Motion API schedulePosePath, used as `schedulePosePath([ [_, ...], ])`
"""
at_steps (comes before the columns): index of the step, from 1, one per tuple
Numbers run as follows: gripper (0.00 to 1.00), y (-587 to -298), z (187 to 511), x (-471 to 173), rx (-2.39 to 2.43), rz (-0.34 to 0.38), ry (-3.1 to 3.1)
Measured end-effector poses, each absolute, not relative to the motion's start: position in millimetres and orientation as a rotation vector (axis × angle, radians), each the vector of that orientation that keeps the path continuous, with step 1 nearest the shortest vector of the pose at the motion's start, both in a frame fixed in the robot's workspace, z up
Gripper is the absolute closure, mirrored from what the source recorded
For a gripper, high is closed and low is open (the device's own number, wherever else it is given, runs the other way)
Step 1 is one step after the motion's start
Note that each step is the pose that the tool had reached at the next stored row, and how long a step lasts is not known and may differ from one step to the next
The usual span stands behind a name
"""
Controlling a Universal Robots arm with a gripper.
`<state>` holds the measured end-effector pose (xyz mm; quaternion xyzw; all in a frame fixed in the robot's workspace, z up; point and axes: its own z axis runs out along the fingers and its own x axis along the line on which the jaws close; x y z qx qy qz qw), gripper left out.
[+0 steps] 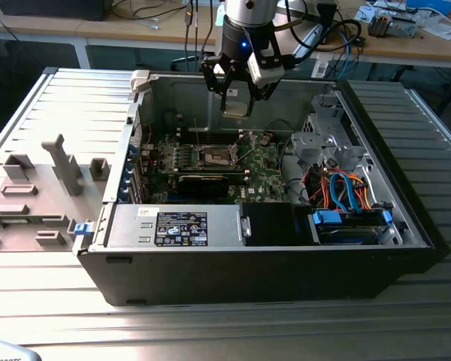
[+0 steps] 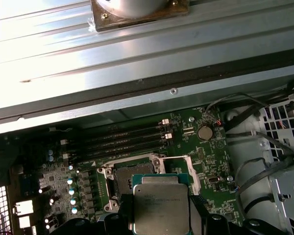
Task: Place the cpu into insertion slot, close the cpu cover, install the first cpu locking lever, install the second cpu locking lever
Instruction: 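Place the cpu into insertion slot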
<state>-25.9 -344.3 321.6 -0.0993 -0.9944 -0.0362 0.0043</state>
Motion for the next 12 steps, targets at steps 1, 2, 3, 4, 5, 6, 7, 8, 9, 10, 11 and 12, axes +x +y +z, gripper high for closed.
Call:
schedulePosePath([
  [1,0.46,-344.3,321.6,-25.9,-0.313,-0.113,-3.115],
  [2,0.46,-344.3,321.6,-25.9,-0.314,-0.113,-3.115],
  [3,0.46,-344.3,321.6,-25.9,-0.315,-0.113,-3.115],
  [4,0.46,-344.3,321.6,-25.9,-0.315,-0.113,-3.115],
  [5,0.46,-344.3,321.6,-25.9,-0.316,-0.113,-3.115],
  [6,0.46,-344.3,321.6,-25.9,-0.317,-0.112,-3.115],
  [7,0.46,-344.3,321.6,-25.9,-0.319,-0.112,-3.115],
  [8,0.46,-344.3,321.6,-25.9,-0.32,-0.112,-3.115],
  [9,0.46,-344.3,321.6,-25.9,-0.321,-0.111,-3.115],
  [10,0.46,-344.3,321.6,-25.9,-0.323,-0.111,-3.115],
  [11,0.46,-344.3,321.6,-25.9,-0.324,-0.111,-3.115],
  [12,0.46,-344.3,321.6,-25.9,-0.325,-0.11,-3.115],
])
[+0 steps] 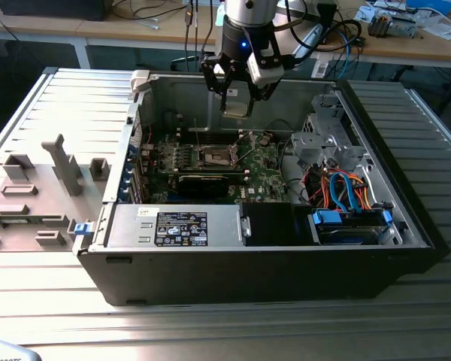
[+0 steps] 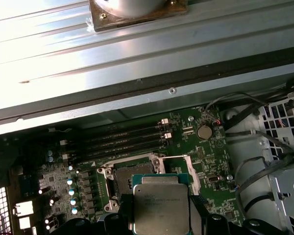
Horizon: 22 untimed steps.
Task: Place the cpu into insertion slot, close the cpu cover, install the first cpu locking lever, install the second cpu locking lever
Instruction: 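Place the cpu into insertion slot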
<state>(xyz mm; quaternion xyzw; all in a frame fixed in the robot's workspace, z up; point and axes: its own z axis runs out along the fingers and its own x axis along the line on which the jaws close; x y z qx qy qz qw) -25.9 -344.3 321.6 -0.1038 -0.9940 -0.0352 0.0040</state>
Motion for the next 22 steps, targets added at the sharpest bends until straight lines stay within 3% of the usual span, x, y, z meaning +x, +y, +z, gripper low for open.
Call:
schedulePosePath([
  [22,0.46,-344.3,321.6,-25.9,-0.348,-0.104,-3.113],
])
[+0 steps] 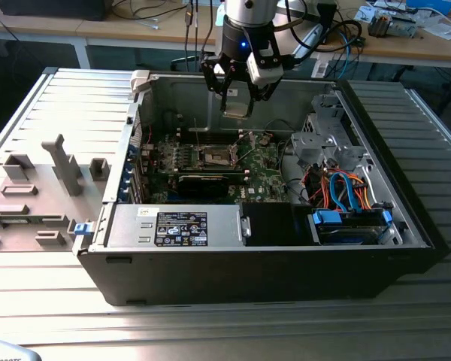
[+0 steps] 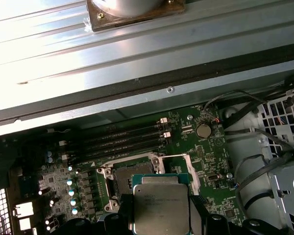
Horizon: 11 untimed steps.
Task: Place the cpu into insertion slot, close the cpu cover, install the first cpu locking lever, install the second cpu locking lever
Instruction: 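Place the cpu into insertion slot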
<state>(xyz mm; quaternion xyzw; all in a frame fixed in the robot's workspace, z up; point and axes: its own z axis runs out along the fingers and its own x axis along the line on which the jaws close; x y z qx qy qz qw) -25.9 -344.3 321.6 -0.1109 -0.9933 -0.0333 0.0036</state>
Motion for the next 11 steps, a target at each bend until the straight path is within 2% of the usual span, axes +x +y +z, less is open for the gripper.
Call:
schedulePosePath([
  [11,0.46,-344.3,321.6,-25.9,-0.37,-0.097,-3.112],
])
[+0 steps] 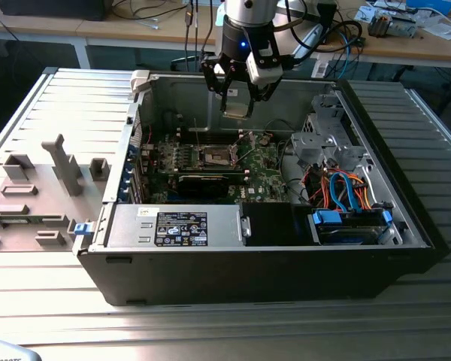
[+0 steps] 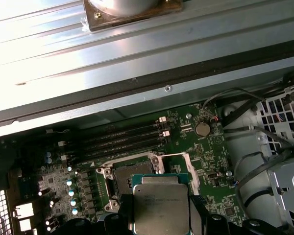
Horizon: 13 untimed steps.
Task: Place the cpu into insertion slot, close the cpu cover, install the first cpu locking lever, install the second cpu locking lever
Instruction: 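Place the cpu into insertion slot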
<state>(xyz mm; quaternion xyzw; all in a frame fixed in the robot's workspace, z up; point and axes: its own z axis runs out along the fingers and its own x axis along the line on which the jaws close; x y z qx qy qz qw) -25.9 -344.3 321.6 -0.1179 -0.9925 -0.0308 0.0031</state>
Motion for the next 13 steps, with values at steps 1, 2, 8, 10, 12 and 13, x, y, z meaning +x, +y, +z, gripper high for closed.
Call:
schedulePosePath([
  [1,0.46,-344.3,321.6,-25.9,-0.371,-0.096,-3.112],
  [2,0.46,-344.3,321.6,-25.9,-0.371,-0.096,-3.112],
  [8,0.46,-344.3,321.6,-25.9,-0.379,-0.093,-3.112],
  [10,0.46,-344.3,321.6,-25.9,-0.38,-0.092,-3.112],
  [12,0.46,-344.3,321.6,-25.9,-0.383,-0.091,-3.111],
  [13,0.46,-344.3,321.6,-25.9,-0.383,-0.09,-3.111],
])
